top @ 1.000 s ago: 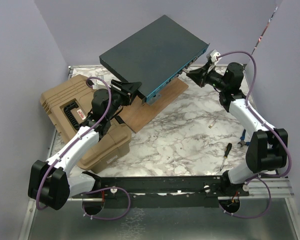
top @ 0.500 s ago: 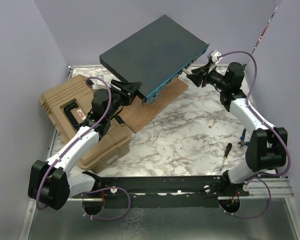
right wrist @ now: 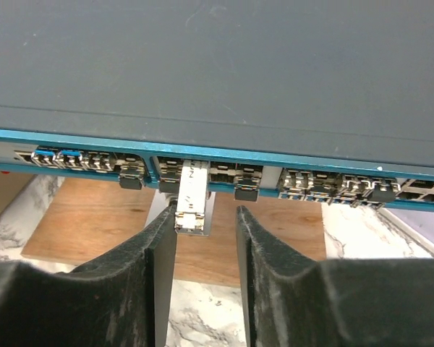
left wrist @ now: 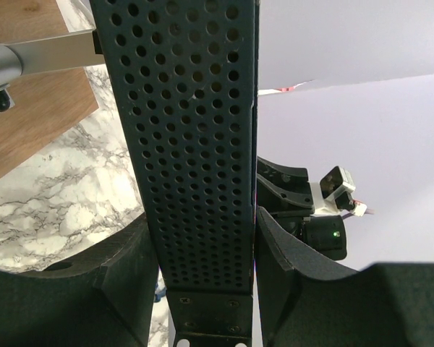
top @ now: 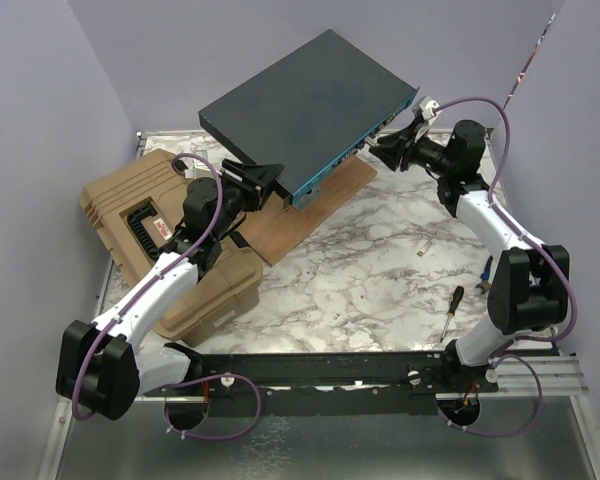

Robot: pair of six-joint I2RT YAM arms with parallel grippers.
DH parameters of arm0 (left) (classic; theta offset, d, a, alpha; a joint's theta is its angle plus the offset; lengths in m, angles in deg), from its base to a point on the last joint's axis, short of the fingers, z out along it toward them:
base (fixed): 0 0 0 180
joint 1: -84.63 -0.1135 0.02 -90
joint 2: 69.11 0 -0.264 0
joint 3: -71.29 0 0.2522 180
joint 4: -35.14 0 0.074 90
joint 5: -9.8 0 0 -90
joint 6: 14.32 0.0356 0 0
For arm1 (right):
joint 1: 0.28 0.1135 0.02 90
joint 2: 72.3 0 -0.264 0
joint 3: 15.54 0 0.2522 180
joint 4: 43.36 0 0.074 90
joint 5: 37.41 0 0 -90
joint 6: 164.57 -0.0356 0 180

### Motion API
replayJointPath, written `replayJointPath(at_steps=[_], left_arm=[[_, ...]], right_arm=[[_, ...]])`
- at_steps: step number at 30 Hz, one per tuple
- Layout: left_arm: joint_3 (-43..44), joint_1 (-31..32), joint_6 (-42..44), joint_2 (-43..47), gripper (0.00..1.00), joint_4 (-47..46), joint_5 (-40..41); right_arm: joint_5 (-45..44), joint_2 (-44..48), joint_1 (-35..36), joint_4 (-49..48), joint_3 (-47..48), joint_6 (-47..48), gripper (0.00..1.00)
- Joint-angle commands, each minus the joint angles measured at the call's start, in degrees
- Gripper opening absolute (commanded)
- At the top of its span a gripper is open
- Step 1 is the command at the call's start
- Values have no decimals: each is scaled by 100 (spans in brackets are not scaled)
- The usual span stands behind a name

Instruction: Insert the plug into the switch port

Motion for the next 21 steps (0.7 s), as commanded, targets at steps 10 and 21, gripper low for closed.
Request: replayJointPath(at_steps=[10, 21], left_arm=[[-29, -105, 402, 274, 0, 605, 19], [73, -103, 222, 147, 0, 581, 59]], right_arm=[[-113, 240, -67, 391, 29, 406, 1], [191, 656, -515, 780, -283, 557, 1]])
